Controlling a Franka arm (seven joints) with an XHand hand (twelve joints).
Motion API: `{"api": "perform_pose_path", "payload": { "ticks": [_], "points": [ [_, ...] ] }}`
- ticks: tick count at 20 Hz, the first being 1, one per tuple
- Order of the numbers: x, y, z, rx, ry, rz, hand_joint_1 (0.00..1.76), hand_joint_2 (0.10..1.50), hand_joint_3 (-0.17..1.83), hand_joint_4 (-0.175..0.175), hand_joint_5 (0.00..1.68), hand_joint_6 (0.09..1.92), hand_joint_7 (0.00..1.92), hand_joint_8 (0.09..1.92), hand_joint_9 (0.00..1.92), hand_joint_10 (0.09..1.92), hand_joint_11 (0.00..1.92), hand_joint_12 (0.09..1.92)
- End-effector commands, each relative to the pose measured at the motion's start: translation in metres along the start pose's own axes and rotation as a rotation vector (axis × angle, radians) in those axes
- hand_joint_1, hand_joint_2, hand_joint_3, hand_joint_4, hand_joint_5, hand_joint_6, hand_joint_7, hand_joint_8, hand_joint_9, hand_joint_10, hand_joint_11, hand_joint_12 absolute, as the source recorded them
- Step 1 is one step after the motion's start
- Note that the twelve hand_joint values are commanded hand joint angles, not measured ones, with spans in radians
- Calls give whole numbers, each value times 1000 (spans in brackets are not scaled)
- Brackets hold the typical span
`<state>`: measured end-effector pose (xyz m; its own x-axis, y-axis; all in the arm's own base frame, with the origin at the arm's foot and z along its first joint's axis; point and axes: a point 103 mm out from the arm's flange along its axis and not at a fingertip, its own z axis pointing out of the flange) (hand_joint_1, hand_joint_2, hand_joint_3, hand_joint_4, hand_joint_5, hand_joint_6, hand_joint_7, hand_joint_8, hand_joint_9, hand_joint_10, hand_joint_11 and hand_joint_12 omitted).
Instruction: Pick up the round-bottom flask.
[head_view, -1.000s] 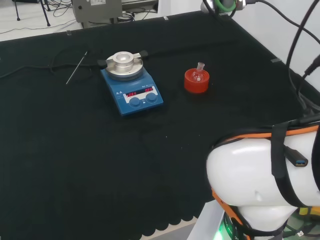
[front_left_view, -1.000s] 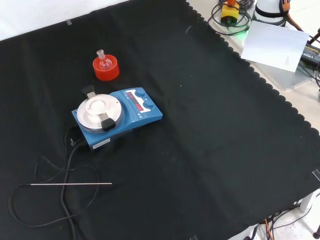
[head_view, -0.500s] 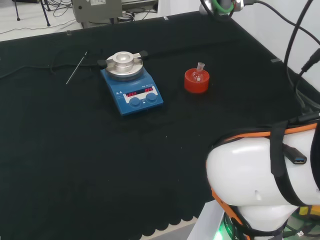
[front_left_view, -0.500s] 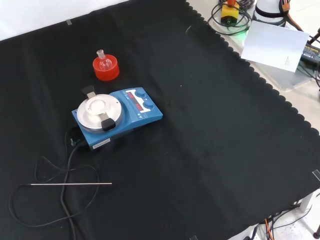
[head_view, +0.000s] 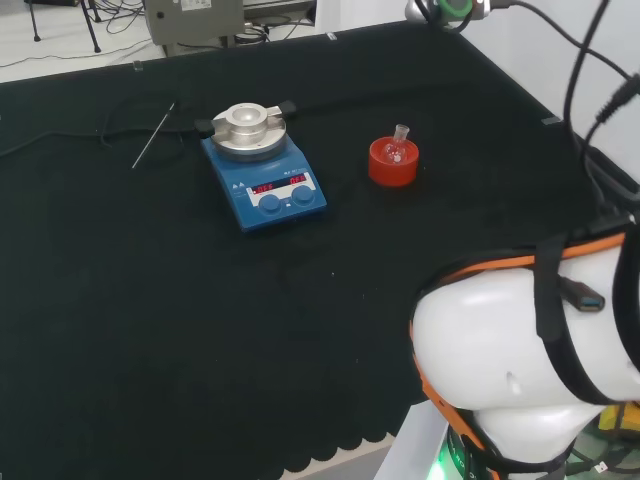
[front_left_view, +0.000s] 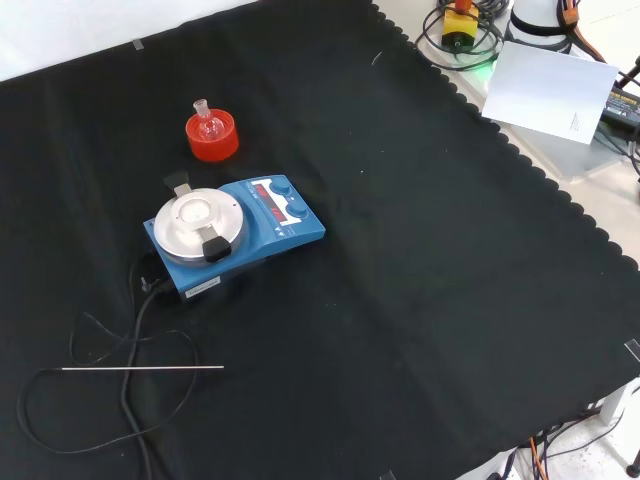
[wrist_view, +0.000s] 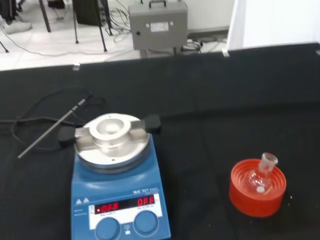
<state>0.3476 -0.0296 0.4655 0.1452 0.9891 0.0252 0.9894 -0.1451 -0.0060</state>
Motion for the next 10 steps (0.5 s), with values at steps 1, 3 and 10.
{"api": "perform_pose_path", "payload": {
  "ticks": [1,3,10],
  "points": [
    [-38,76,61,52,39,104,122,1146,314,-19,205,87,35,488,90,658,0,1049],
    [-45,94,73,55,52,119,128,1146,309,-20,209,87,37,488,95,659,0,1062],
    [-73,143,122,83,83,180,163,1142,295,-28,233,87,49,495,110,664,0,1084]
  ]
}}
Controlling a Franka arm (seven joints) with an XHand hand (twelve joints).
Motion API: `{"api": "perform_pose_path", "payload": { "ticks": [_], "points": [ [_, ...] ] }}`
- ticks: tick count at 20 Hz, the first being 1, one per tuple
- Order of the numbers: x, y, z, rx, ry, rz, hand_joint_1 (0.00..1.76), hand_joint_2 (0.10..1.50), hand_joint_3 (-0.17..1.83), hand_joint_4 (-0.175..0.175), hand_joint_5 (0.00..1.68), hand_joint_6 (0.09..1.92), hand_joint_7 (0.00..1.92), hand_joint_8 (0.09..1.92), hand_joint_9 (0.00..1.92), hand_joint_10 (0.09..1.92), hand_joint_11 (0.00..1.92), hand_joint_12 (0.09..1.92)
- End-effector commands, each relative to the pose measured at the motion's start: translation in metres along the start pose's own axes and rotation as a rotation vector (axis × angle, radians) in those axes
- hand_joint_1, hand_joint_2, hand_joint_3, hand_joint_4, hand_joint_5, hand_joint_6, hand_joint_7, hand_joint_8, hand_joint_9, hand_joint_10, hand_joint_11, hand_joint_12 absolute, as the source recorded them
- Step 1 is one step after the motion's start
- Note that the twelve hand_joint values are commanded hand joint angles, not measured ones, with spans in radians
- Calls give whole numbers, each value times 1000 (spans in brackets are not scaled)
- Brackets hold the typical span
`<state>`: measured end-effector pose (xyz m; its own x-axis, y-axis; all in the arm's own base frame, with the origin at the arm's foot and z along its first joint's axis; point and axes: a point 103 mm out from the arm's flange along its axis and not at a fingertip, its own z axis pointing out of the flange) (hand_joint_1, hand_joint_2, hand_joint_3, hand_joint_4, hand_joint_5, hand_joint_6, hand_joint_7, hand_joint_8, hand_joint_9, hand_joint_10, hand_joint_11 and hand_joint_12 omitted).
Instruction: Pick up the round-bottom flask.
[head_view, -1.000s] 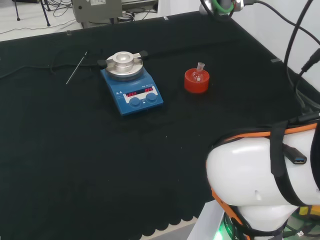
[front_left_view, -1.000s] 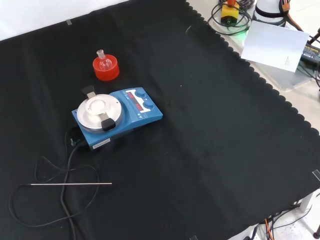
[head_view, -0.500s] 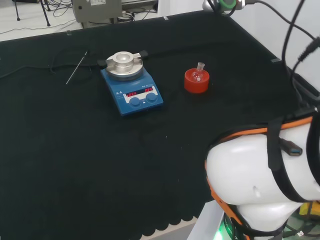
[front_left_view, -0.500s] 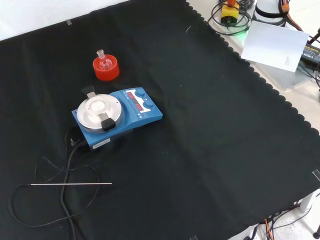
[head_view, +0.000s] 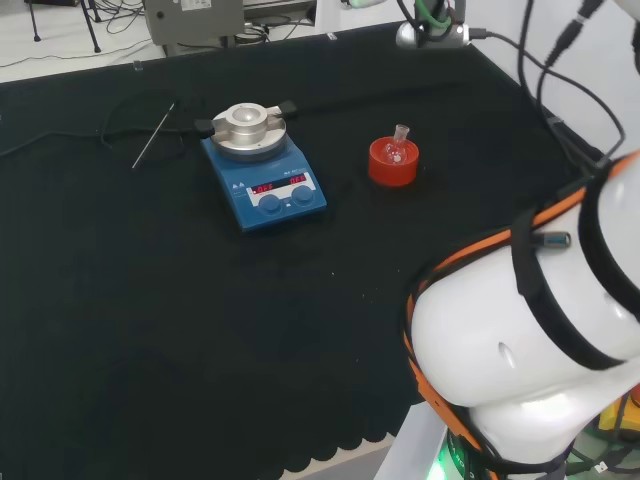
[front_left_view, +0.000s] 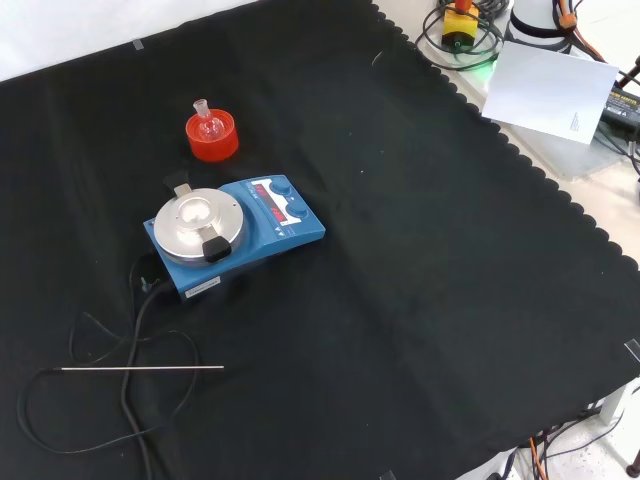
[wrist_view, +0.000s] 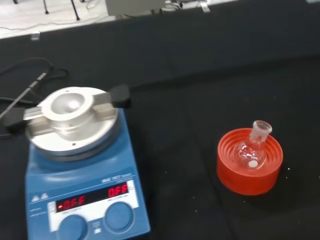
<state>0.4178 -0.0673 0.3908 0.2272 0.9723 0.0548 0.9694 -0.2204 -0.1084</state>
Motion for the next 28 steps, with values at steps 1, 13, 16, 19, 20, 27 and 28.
{"api": "perform_pose_path", "payload": {
  "ticks": [1,13,16,19,20,27,28],
  "points": [
    [-43,80,47,-12,54,104,169,1141,293,-29,238,87,51,497,113,665,0,1089],
    [-82,113,123,-7,138,158,279,1114,267,-53,344,87,133,559,209,701,0,1210],
    [-88,116,141,12,188,174,368,1090,257,-62,386,87,167,589,259,718,0,1253],
    [-92,120,158,29,189,173,437,1071,254,-67,416,87,182,611,284,725,0,1281],
    [-93,121,164,33,189,172,451,1065,253,-67,422,87,187,617,290,727,0,1285],
    [-95,129,196,60,202,192,529,1014,253,-69,461,87,222,646,318,731,0,1301],
    [-95,130,200,60,205,195,532,1012,255,-69,464,87,224,648,320,731,0,1301]
  ]
}}
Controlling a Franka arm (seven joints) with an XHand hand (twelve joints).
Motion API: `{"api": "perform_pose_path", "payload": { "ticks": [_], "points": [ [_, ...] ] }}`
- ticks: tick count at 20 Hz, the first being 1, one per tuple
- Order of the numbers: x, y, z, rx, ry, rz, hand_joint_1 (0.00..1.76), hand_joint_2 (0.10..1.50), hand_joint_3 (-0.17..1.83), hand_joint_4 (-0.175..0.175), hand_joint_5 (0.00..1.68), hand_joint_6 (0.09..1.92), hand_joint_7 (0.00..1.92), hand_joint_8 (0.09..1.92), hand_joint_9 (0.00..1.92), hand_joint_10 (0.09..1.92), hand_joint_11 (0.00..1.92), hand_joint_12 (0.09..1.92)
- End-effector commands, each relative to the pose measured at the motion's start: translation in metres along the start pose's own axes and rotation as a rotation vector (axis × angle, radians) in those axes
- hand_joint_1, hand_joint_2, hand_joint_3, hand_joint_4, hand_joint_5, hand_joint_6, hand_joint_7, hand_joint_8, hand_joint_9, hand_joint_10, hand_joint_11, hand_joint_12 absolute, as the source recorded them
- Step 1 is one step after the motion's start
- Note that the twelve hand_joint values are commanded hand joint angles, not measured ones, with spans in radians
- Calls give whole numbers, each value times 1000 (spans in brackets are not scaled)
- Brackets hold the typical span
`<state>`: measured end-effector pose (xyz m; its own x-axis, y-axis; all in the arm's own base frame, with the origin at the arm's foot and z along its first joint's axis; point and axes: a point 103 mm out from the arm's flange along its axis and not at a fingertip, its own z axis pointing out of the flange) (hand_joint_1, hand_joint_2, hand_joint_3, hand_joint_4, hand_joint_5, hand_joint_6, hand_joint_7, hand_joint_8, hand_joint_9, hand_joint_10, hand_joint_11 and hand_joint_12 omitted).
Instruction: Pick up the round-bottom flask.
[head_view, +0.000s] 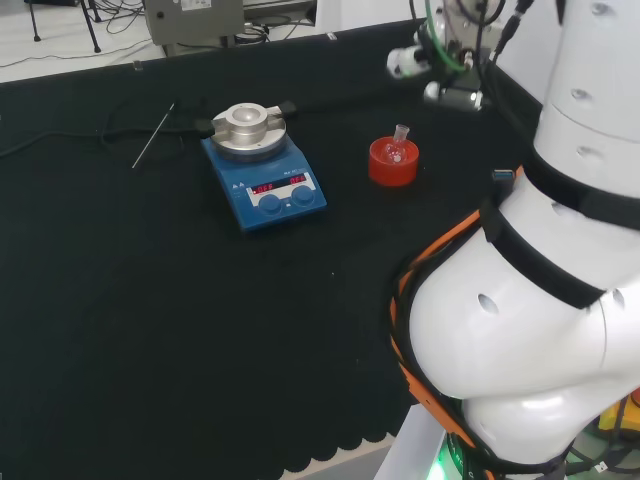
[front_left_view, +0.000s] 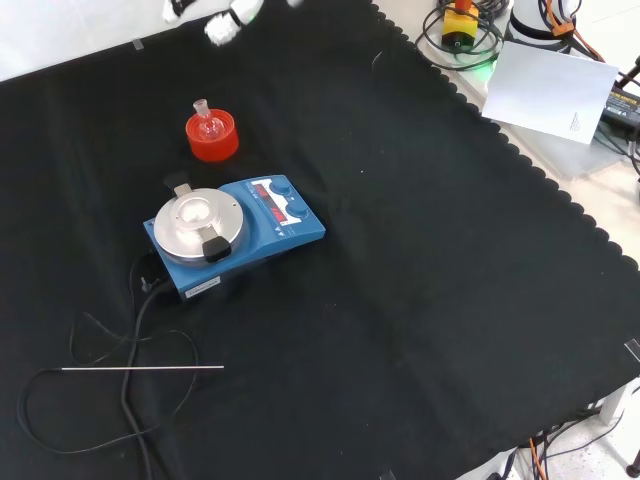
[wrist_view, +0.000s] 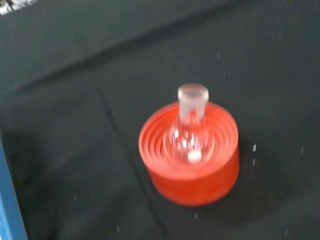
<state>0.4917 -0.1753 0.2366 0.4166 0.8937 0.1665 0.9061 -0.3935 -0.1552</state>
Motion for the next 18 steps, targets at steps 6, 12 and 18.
{"api": "perform_pose_path", "payload": {
  "ticks": [6,12,18],
  "points": [
    [-8,24,81,43,72,23,543,996,270,-71,478,87,237,659,332,730,0,1312],
    [-16,30,100,51,98,45,554,980,282,-71,485,87,242,663,337,729,0,1316],
    [-24,37,112,67,148,73,625,900,362,-70,510,87,253,672,353,721,0,1321]
  ]
}}
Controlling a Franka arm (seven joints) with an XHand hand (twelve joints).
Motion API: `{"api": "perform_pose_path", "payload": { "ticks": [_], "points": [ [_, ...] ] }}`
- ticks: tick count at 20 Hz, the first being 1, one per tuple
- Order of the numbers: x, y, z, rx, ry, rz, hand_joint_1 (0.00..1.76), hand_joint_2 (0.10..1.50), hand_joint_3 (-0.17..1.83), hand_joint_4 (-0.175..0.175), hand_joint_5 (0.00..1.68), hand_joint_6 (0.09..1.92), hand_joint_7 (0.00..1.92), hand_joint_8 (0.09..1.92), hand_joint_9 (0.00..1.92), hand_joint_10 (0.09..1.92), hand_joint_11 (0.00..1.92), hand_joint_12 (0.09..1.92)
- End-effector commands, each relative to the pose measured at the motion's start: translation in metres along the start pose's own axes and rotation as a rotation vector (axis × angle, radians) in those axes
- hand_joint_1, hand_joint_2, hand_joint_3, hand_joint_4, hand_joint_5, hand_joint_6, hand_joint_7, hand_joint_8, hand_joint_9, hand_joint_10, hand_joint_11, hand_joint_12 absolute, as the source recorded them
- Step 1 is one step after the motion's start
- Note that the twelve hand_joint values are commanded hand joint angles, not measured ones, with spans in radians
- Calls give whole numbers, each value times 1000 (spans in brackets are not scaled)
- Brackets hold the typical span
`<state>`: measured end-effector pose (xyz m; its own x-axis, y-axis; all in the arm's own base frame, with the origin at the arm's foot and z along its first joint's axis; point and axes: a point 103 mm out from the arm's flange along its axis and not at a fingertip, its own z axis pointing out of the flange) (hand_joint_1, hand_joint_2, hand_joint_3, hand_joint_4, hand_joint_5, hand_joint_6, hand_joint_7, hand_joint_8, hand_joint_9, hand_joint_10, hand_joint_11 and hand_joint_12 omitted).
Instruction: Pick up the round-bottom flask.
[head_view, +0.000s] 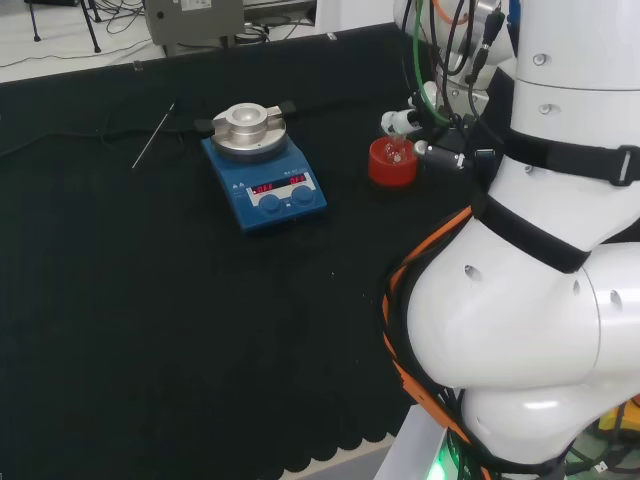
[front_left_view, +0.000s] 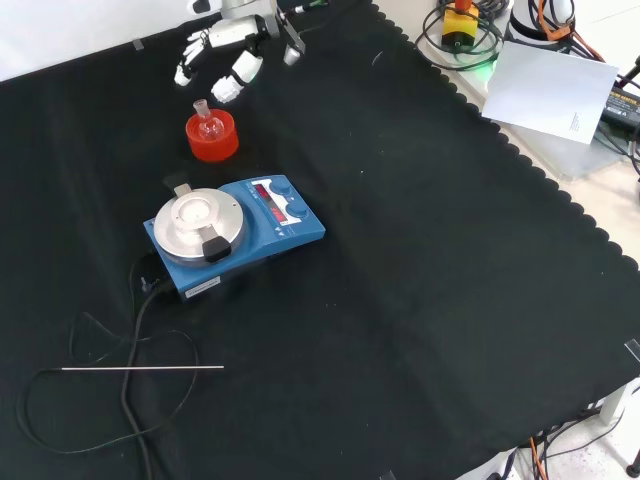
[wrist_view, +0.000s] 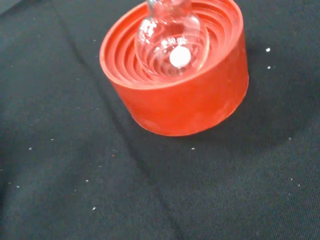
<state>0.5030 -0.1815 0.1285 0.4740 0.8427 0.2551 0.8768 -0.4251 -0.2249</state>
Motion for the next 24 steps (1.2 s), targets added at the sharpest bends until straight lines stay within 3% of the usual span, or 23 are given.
{"api": "perform_pose_path", "payload": {
  "ticks": [1,4,24],
  "points": [
    [-7,10,9,12,56,23,638,885,379,-70,516,87,256,672,356,719,0,1322],
    [-11,13,14,27,97,32,693,835,427,-67,537,87,267,673,364,716,0,1330],
    [-9,23,32,60,145,7,710,776,521,-66,677,138,285,672,389,712,0,1365]
  ]
}}
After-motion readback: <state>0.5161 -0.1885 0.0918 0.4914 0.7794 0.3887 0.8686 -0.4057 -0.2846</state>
